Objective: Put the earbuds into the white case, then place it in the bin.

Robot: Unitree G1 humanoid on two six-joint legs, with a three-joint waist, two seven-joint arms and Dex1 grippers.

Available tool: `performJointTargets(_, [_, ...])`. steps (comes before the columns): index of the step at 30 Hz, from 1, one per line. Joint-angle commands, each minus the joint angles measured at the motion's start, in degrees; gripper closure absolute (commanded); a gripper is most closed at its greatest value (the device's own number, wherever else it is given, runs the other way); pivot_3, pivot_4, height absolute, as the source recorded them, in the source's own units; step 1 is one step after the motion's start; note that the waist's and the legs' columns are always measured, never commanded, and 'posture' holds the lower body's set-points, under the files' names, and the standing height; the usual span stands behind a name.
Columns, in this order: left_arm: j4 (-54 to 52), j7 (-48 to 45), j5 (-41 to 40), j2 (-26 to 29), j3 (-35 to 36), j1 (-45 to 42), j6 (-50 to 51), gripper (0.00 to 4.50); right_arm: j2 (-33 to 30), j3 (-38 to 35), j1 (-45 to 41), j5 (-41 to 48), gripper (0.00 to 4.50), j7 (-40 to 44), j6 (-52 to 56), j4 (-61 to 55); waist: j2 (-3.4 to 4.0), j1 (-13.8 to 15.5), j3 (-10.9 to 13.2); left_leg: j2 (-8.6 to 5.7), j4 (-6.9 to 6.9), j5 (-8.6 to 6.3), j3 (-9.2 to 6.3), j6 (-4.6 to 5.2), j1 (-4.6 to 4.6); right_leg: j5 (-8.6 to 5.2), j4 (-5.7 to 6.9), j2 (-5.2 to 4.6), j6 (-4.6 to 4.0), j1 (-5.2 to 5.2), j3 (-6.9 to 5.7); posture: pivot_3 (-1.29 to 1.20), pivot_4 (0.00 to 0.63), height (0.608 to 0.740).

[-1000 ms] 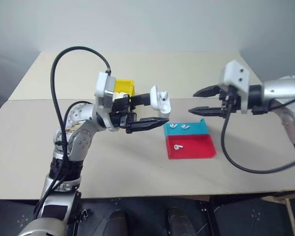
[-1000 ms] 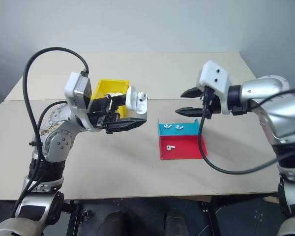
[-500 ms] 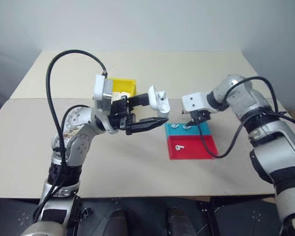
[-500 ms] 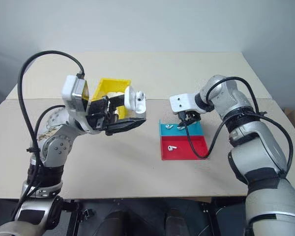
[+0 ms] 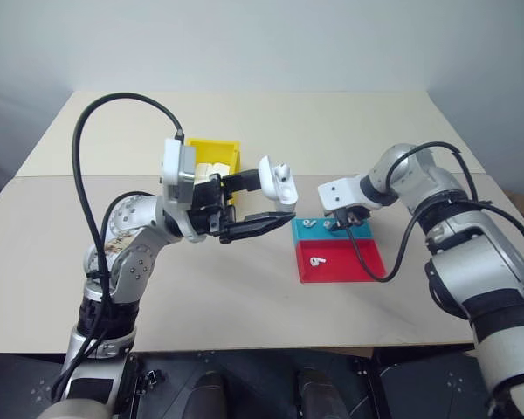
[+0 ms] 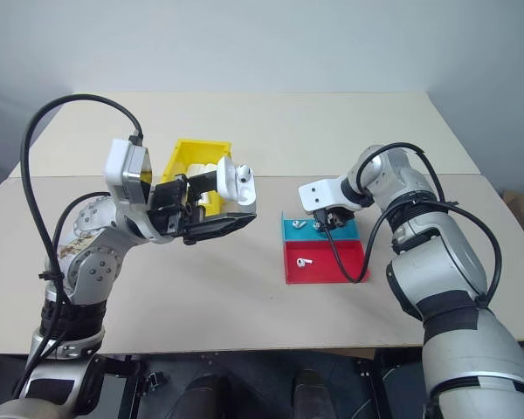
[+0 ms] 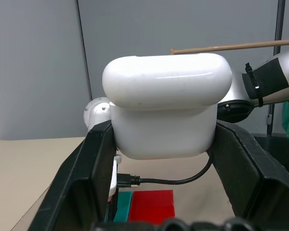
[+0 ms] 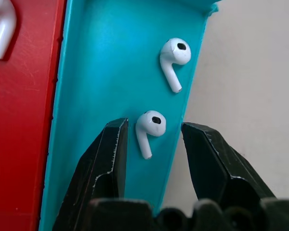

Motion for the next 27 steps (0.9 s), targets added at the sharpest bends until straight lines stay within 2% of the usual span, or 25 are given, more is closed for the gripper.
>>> performJointTargets(1, [-1.76, 0.19, -0.48, 0.71, 1.33, -0.53, -1.23, 1.68, 0.61, -2.07, -1.54, -0.3, 2.31, -0.72, -0.43, 0.76, 0.01, -0.16, 0.0, 0.0, 0.0, 0.0, 0.0, -0.01, -0.01, 0.0, 0.0, 0.0, 0.0, -0.01, 0.0, 0.0, 0.15, 0.74])
performJointTargets(7, [-2.05, 0.59, -0.35, 0.99, 1.4, -0.06, -1.52, 1.68, 1.25, -1.39, -1.35, -3.42, 2.31, -3.71, -0.86, 1.9, 0.01, -0.59, 0.0, 0.0, -0.01, 0.01, -0.01, -0.02, -0.02, 0.0, 0.07, -0.01, 0.0, 0.0, 0.0, 0.0, 0.15, 0.74])
performJointTargets(19, [-2.89, 1.47, -0.25, 1.38, 1.45, 0.8, -1.54, 1.68, 1.78, -2.43, -0.74, -5.2, 2.31, -2.61, -1.18, 2.85, 0.01, -0.75, 0.0, 0.0, 0.0, 0.01, -0.01, -0.02, 0.05, 0.0, 0.05, -0.01, 0.0, 0.05, 0.0, 0.0, 0.15, 0.74])
performJointTargets(22, [-3.11, 1.64, -0.29, 1.54, 1.43, 1.0, -1.61, 1.68, 1.94, -2.88, -0.54, -4.99, 2.94, -1.65, -1.01, 2.75, 0.01, -0.76, 0.0, 0.0, 0.0, 0.01, -0.01, -0.02, 0.05, 0.0, 0.04, 0.0, 0.0, 0.05, 0.0, 0.0, 0.15, 0.74])
performJointTargets(25, [-3.44, 1.8, -0.33, 1.6, 1.32, 1.19, -1.63, 1.68, 1.94, -3.17, -0.28, -4.8, 3.87, -1.12, -1.08, 2.65, 0.01, -0.79, 0.0, 0.0, -0.01, 0.01, -0.01, -0.02, 0.05, 0.0, 0.05, 0.0, 0.0, 0.06, 0.01, 0.0, 0.15, 0.74])
performJointTargets(27, [-3.51, 1.82, -0.38, 1.66, 1.25, 1.21, -1.53, 1.68, 1.84, -3.47, -0.08, -4.65, 3.88, -0.97, -0.93, 2.59, 0.01, -0.79, 0.0, 0.01, -0.01, 0.01, -0.01, -0.02, 0.05, 0.0, 0.05, 0.0, 0.0, 0.05, 0.01, 0.0, 0.15, 0.74])
